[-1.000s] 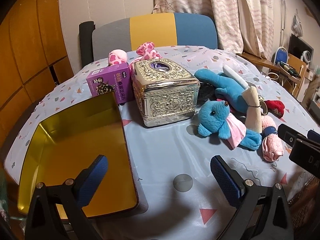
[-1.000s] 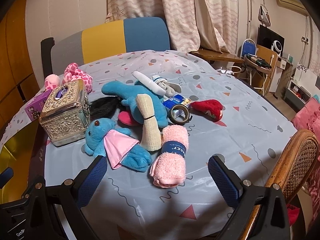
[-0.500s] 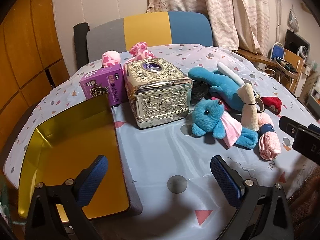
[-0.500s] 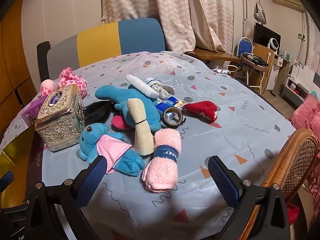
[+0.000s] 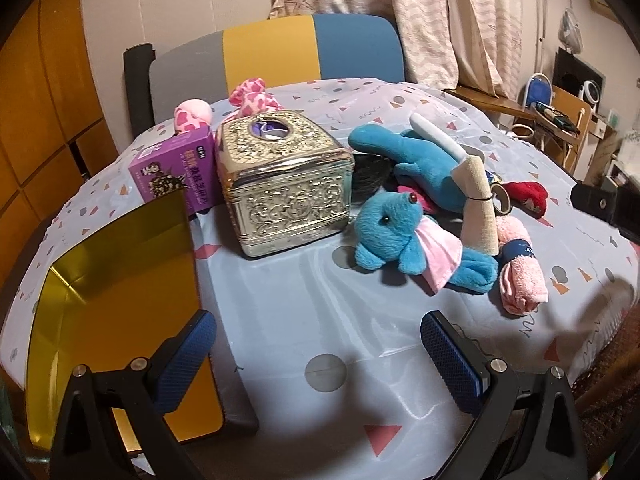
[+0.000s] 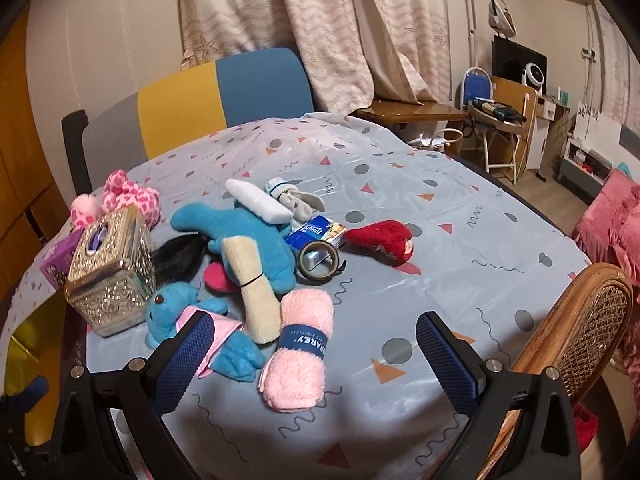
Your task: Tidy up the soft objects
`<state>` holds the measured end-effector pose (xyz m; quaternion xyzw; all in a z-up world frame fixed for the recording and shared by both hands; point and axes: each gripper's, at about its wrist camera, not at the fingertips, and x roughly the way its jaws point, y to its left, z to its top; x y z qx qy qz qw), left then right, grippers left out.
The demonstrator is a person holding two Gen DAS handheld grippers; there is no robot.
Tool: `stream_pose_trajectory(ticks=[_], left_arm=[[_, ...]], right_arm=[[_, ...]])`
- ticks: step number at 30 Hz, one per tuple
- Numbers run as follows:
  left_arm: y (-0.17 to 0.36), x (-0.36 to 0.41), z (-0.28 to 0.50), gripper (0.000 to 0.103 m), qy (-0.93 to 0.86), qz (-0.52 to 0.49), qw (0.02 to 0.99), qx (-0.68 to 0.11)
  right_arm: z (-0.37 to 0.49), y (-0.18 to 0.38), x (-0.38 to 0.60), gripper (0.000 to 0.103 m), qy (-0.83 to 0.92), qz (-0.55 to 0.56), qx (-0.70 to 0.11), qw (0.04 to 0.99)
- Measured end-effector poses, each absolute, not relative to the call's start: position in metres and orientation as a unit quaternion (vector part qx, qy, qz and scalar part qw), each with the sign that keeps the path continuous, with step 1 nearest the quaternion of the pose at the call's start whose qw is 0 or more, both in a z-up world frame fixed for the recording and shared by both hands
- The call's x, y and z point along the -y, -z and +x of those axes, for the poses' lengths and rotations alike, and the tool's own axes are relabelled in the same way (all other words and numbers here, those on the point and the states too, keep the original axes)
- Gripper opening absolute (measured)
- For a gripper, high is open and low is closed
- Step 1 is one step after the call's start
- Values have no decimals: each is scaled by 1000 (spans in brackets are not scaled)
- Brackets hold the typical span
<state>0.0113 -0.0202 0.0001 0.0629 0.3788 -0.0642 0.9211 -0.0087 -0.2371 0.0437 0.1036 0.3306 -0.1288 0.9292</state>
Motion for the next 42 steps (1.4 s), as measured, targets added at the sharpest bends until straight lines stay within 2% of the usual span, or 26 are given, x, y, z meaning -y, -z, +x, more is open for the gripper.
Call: stream_pose_trajectory(ticks=[10, 17, 22, 30, 38, 39, 40, 41, 42], left_arm=[[2, 28, 20, 103, 94, 53, 913, -394], [11, 27, 51, 103, 161, -50, 869, -465], [13, 31, 69, 103, 155, -80, 867, -467], [38, 52, 110, 103, 168, -152, 819, -527], [46, 70, 135, 102, 116, -223, 813, -526], [48, 71, 137, 97, 100, -224, 814, -526], [51, 70, 139, 83, 89, -228, 813, -528], [51, 68, 139, 58, 79, -234, 818, -520], [50, 67, 139, 58, 70, -230, 825, -511]], right_arm=[[-8, -44, 258, 103, 94, 169, -323, 926], [-9, -37, 274, 103, 55, 240, -318, 916], [-8, -35, 273, 103, 39, 248, -317, 915], [-7, -34, 272, 103, 20, 249, -319, 914], [-5, -33, 271, 103, 2, 257, -323, 911], [-5, -33, 271, 103, 1, 257, -323, 911], [-5, -33, 271, 103, 1, 257, -323, 911], [-5, -33, 271, 103, 0, 257, -323, 911], [-5, -33, 271, 103, -1, 258, -323, 911]])
